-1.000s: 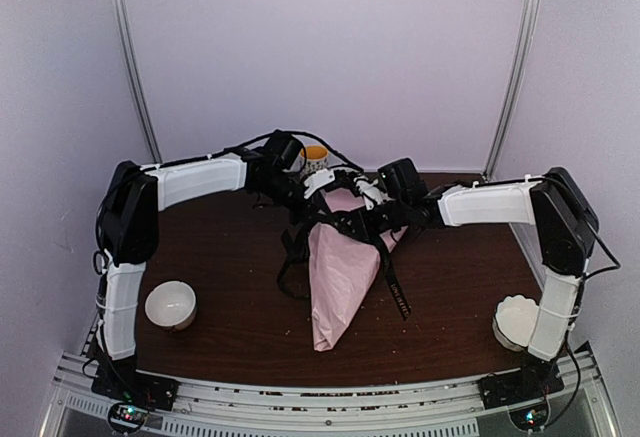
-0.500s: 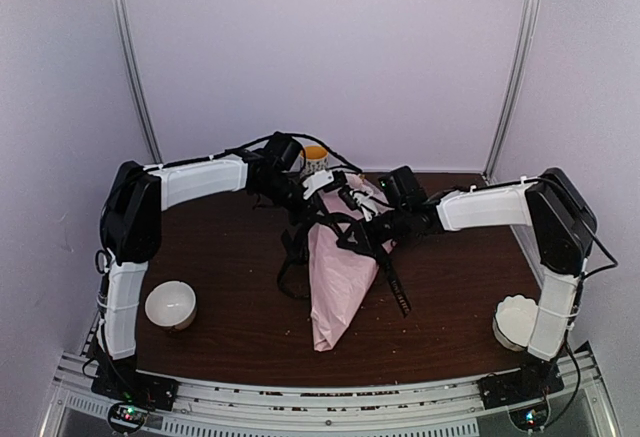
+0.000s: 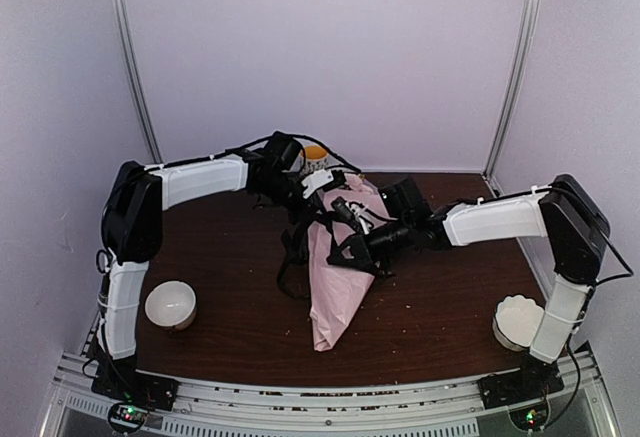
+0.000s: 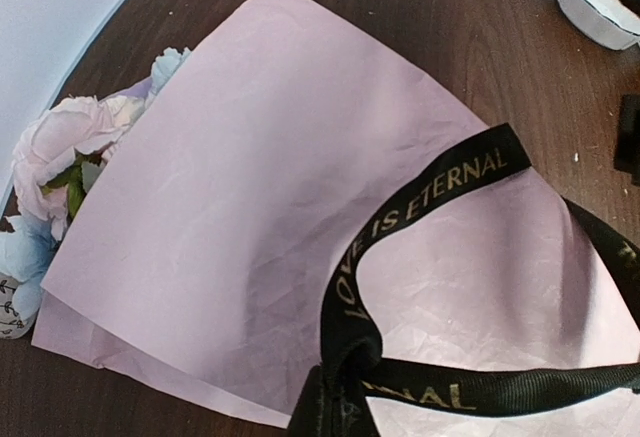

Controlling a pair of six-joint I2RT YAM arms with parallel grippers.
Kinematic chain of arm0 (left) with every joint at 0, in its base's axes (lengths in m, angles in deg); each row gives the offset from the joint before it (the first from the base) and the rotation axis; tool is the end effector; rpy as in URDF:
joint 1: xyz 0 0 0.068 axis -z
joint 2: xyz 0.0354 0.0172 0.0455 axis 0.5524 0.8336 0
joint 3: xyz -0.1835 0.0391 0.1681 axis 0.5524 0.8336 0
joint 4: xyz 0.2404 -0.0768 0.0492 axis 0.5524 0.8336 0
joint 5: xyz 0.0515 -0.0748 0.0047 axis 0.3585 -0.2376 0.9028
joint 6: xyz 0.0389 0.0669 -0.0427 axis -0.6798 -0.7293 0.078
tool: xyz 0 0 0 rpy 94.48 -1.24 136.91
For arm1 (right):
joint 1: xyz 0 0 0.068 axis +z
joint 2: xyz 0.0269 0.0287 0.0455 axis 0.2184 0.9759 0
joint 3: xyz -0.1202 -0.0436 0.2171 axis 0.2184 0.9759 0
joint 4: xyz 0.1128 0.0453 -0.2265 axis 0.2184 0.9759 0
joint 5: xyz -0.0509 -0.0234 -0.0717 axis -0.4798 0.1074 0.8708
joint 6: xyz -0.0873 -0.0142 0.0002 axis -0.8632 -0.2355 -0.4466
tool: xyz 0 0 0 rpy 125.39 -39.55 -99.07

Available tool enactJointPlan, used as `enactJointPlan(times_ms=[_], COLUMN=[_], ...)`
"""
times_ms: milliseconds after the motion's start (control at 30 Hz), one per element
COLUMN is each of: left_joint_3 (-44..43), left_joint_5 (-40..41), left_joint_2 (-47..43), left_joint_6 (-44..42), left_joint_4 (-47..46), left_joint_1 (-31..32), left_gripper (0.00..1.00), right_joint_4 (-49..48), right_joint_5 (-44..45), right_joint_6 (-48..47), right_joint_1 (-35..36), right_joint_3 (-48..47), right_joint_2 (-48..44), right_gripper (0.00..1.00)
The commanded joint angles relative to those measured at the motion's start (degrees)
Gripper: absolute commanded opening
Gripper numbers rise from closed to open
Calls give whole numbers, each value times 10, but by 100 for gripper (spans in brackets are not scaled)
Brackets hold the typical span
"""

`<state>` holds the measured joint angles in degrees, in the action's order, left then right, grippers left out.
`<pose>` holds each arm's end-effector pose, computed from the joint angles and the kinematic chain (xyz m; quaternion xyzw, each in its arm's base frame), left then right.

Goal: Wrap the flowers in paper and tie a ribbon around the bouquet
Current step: Cross the ribbon over the folded bouquet.

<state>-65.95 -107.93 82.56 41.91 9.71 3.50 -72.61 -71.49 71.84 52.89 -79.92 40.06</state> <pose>0.3761 -0.3306 0.1736 0.5358 0.7474 -0.2656 0.2895 0.2682 0.3022 0.1605 -0.3573 0.7640 0.5006 0.1952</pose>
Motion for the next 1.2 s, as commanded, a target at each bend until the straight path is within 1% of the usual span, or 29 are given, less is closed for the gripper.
enactJointPlan(times_ms=[0, 133, 200, 300, 400, 433, 467, 500, 567, 600, 700, 800, 867, 900, 933, 967, 1033, 1167], left_joint_3=[-15, -13, -12, -8, 10, 20, 31, 45, 71, 82, 110, 132, 139, 139, 138, 138, 145, 154], left_joint_5=[11, 20, 25, 24, 14, 13, 14, 14, 6, -2, -25, -63, -85, -93, -100, -101, -90, -107], left_joint_2=[10, 10, 10, 5, -9, -16, -29, -36, -56, -68, -89, -113, -127, -133, -139, -144, -156, -159], left_joint_6=[8, 9, 8, 10, 11, 11, 10, 9, 5, 0, -14, -20, -28, -34, -42, -48, -54, -17], left_joint_4=[-19, -18, -18, -17, -17, -17, -17, -17, -12, -3, 30, 50, 68, 81, 94, 103, 105, 72], left_joint_1=[-7, -8, -8, -8, -4, 0, 6, 12, 25, 33, 54, 60, 61, 60, 60, 60, 55, 5], left_gripper=[0, 0, 0, 0, 0, 3, 13, 21, 35, 41, 53, 65, 75, 82, 86, 89, 89, 87], right_joint_4=[-18, -20, -25, -38, 5, 14, 21, 27, 33, 35, 45, 56, 66, 68, 70, 71, 73, 75], right_joint_5=[-11, -10, -7, 7, 52, 66, 76, 85, 99, 104, 115, 124, 131, 134, 136, 137, 137, 137], right_joint_6=[17, 25, 32, 57, 65, 69, 72, 77, 87, 93, 97, 92, 87, 84, 82, 80, 78, 74], right_joint_1=[8, 19, 24, 25, 25, 24, 22, 20, 11, 7, -1, -3, -5, -6, -7, -9, -12, -14], right_joint_3=[25, 58, 82, 107, 104, 102, 102, 102, 103, 105, 106, 105, 104, 103, 103, 103, 103, 103], right_joint_2=[-22, -50, -71, -95, -94, -93, -92, -92, -89, -88, -82, -76, -72, -70, -69, -68, -66, -66], right_gripper=[8, 4, 0, 0, 0, 0, 0, 0, 0, 0, 0, 0, 0, 0, 0, 0, 0, 0])
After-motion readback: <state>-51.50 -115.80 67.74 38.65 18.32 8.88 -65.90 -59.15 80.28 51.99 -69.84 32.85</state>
